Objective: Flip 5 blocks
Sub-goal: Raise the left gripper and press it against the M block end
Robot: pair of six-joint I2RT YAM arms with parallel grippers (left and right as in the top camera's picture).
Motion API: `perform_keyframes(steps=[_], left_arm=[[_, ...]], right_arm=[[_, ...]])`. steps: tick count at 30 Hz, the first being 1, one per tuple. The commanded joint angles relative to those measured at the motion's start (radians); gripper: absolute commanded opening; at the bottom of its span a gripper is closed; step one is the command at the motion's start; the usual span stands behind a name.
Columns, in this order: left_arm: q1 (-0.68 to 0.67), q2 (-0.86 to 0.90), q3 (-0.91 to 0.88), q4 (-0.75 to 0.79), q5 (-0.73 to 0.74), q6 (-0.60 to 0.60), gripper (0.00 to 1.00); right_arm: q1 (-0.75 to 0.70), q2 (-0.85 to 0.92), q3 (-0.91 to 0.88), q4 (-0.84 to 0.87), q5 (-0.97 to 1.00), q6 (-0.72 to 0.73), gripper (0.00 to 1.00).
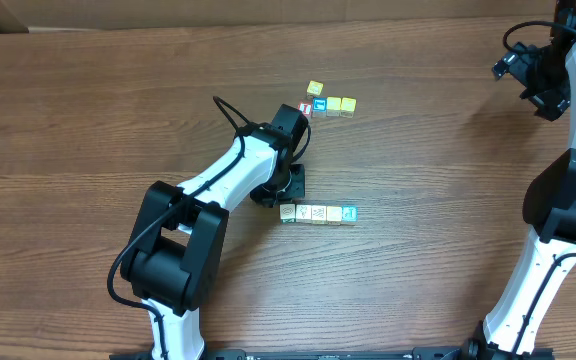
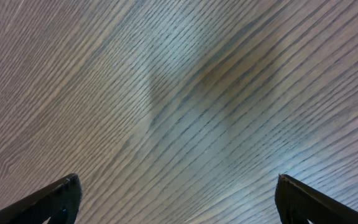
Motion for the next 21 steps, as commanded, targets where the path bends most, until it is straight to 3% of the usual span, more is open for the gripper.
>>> perform_keyframes(steps=[1,8,14,21], left_arm=[[0.014,0.005,0.068,0.001,-0.051,0.019,0.04],[0.063,0.005,0.185,-0.15,-0.053,0.01,0.04],[0.072,0.006,0.167,-0.314,-0.05,-0.019,0.04],[0.06,0.007,0.058,-0.248,-0.012,-0.019,0.04]], right_arm=[[0.003,-0.036,0.014,0.003,0.01,-0.002,1.0],[0.003,-0.036,0.014,0.003,0.01,-0.002,1.0],[0.003,-0.036,0.014,0.003,0.01,-0.003,1.0],[0.003,-0.036,0.014,0.003,0.01,-0.002,1.0]])
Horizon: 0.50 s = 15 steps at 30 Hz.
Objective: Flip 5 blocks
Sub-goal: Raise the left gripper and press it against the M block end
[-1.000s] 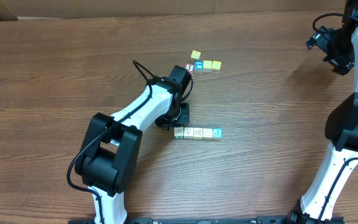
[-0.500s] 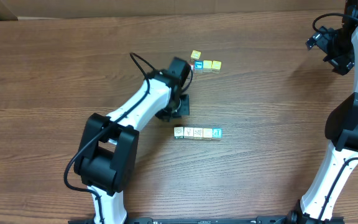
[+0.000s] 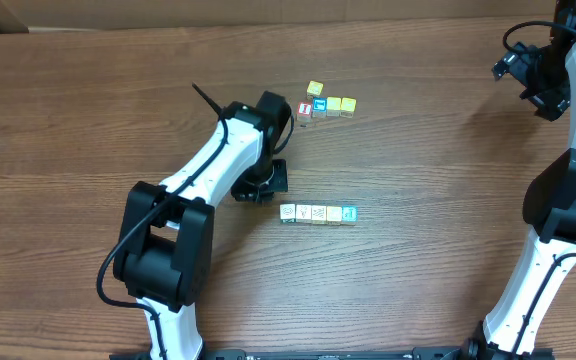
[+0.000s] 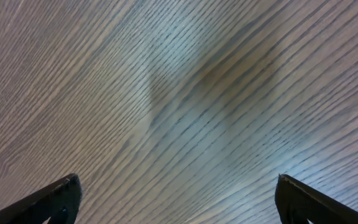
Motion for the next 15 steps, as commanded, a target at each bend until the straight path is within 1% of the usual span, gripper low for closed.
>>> perform_keyframes(steps=[1,5,7,9,15], left_arm=[[-0.008,0.006,-0.053,0.032,0.039,-0.014,0.04],[-0.008,0.006,-0.065,0.067,0.063,-0.014,0.04],[-0.008,0.006,-0.065,0.072,0.123,-0.014,0.04],[-0.01,0.006,-0.065,0.069,0.149,-0.014,0.04],[-0.012,0.006,-0.065,0.077,0.149,-0.014,0.04]], right_arm=[[0.003,-0.036,0.014,0.003,0.01,-0.002,1.0],[0.003,-0.036,0.014,0.003,0.01,-0.002,1.0],[0.003,-0.036,0.014,0.003,0.01,-0.002,1.0],[0.003,-0.036,0.014,0.003,0.01,-0.002,1.0],[0.003,-0.036,0.014,0.003,0.01,-0.002,1.0]])
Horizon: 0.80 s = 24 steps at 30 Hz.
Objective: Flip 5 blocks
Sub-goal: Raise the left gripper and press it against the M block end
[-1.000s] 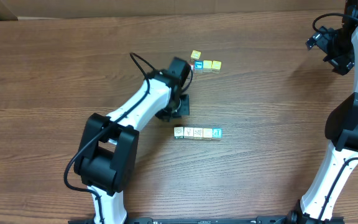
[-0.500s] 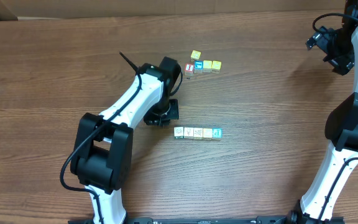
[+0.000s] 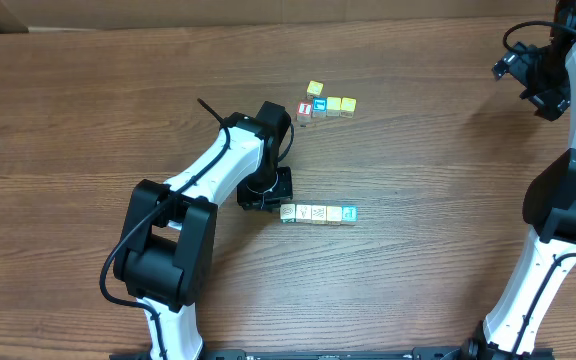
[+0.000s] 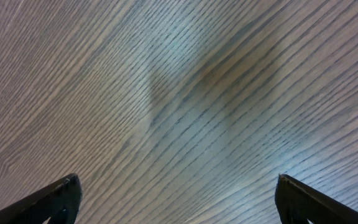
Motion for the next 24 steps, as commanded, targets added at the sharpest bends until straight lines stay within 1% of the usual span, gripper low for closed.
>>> perform_keyframes(steps=[1,19,24], left_arm=[[-0.01,0.006,-0.006,0.006,0.026,-0.014,0.04],[-0.005,0.006,0.0,0.018,0.023,0.0,0.04],[0.026,0.003,0.07,-0.031,0.014,0.023,0.04]], right_arm=[[0.003,-0.037,0.014,0.004,0.01,-0.002,1.0],[0.003,-0.037,0.014,0.003,0.01,-0.002,1.0],[0.003,-0.037,0.014,0.003,0.01,-0.002,1.0]])
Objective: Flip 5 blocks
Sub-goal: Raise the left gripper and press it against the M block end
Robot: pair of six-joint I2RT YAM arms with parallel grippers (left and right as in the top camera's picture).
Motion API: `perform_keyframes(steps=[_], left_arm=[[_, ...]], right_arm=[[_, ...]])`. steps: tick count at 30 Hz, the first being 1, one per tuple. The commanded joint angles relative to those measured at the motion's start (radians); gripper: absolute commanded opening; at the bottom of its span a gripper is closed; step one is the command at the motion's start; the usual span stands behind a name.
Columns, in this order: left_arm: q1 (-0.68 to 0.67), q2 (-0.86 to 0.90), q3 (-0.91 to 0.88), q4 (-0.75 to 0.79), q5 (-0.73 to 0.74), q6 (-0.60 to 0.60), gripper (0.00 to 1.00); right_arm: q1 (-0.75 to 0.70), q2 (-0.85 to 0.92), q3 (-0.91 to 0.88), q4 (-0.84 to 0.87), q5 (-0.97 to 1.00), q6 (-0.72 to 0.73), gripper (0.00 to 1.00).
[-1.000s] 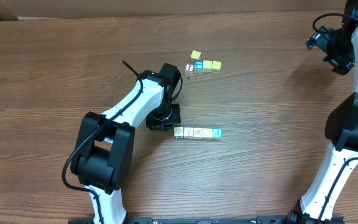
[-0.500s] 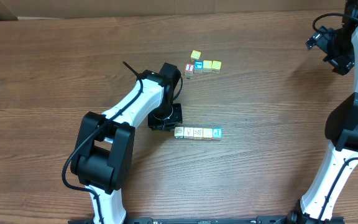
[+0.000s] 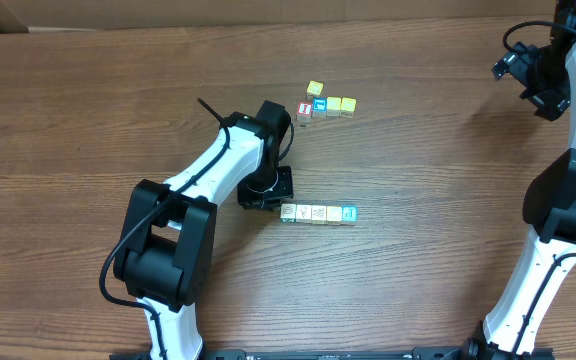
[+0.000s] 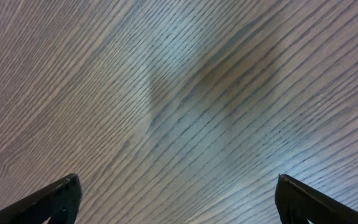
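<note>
A row of several small blocks (image 3: 317, 213) lies just right of the table's middle, most with pale faces up and teal ones at the ends. A second cluster of blocks (image 3: 325, 104), yellow, blue and red, lies further back. My left gripper (image 3: 266, 190) is low at the row's left end, right beside the end block (image 3: 287, 212); its jaws do not show from overhead. My right gripper (image 4: 178, 186) is open and holds nothing, with only bare wood below it. In the overhead view it hangs at the far right (image 3: 528, 70).
The brown wooden table (image 3: 88, 120) carries only the two groups of blocks. The left arm (image 3: 208, 180) reaches diagonally from the front edge towards the middle. The right arm (image 3: 568, 190) stands along the right edge.
The left gripper was first close above the left end of the block row. It then stood further up and left, clear of the row. After that it was back against the row's left end, where it stays. The right arm and blocks kept their places.
</note>
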Motion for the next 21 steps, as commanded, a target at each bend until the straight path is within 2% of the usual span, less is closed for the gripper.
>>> perform_keyframes(steps=[1,9,12,21], left_arm=[[0.032,0.003,0.088,-0.042,-0.002,0.021,0.04],[0.093,0.003,0.25,-0.153,-0.053,0.051,0.04],[0.098,0.004,0.243,-0.162,-0.091,0.05,0.04],[0.07,0.004,0.109,-0.156,-0.08,0.049,0.04]], right_arm=[[0.003,-0.036,0.014,0.003,0.01,-0.002,1.0],[0.003,-0.036,0.014,0.003,0.01,-0.002,1.0],[0.003,-0.036,0.014,0.003,0.01,-0.002,1.0],[0.003,-0.036,0.014,0.003,0.01,-0.002,1.0]])
